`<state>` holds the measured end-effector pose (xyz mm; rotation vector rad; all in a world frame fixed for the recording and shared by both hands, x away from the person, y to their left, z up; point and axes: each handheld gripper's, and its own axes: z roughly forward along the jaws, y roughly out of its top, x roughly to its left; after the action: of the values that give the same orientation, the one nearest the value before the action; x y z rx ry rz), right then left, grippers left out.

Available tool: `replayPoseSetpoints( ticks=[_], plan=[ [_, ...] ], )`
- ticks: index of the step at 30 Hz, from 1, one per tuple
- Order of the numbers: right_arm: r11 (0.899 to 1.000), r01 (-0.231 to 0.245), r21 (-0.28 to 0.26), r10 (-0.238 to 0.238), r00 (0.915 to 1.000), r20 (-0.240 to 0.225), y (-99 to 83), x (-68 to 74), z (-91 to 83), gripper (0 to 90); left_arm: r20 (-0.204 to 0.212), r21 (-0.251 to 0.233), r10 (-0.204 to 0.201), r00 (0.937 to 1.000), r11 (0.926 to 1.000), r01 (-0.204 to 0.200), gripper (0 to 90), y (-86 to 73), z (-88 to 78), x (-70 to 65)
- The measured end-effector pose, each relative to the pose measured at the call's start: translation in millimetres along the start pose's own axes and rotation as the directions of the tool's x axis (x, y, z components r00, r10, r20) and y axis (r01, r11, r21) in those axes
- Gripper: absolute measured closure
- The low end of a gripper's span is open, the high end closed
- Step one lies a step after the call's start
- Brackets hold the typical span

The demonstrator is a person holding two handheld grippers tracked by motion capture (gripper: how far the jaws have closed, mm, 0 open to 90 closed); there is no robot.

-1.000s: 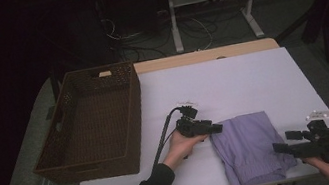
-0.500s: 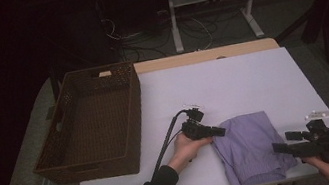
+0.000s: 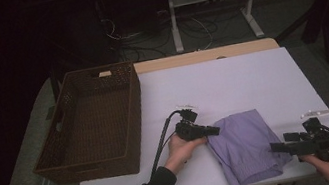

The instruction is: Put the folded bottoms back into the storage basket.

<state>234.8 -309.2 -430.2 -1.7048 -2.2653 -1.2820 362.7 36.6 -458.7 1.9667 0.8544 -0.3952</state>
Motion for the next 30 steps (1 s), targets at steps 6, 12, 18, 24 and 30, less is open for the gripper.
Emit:
replayPoseSetpoints(
  ticks=[6, 12, 18, 24, 30],
  plan=[
    [0.999, -0.020, 0.038, 0.020, 0.9998, 0.010, 5.1, -4.1, 11.7, 14.8, -0.001, 0.002, 0.002, 1.0000, 1.0000, -0.002, 82.2, -2.5, -1.4, 0.1],
    [0.997, -0.029, 0.068, 0.027, 0.9992, 0.031, 10.4, -8.4, 23.6, 15.1, -0.004, 0.004, 0.004, 1.0000, 1.0000, -0.004, 81.2, -3.4, -2.2, -0.7],
    [0.997, -0.034, 0.064, 0.031, 0.9982, 0.051, 8.6, -5.6, 23.3, 16.7, 0.000, 0.002, 0.003, 1.0000, 1.0000, -0.003, 80.8, -3.7, -2.1, -1.1],
    [0.996, -0.058, 0.073, 0.050, 0.9938, 0.099, 7.3, 2.1, 24.4, 30.4, 0.033, -0.013, -0.001, 0.9995, 0.9999, 0.002, 80.8, -3.9, -2.7, -1.3],
    [0.995, -0.072, 0.063, 0.062, 0.9881, 0.141, 5.6, 2.6, 23.6, 52.0, 0.035, -0.015, 0.002, 0.9994, 0.9999, -0.001, 80.8, -4.5, -1.2, -1.5]
  ],
)
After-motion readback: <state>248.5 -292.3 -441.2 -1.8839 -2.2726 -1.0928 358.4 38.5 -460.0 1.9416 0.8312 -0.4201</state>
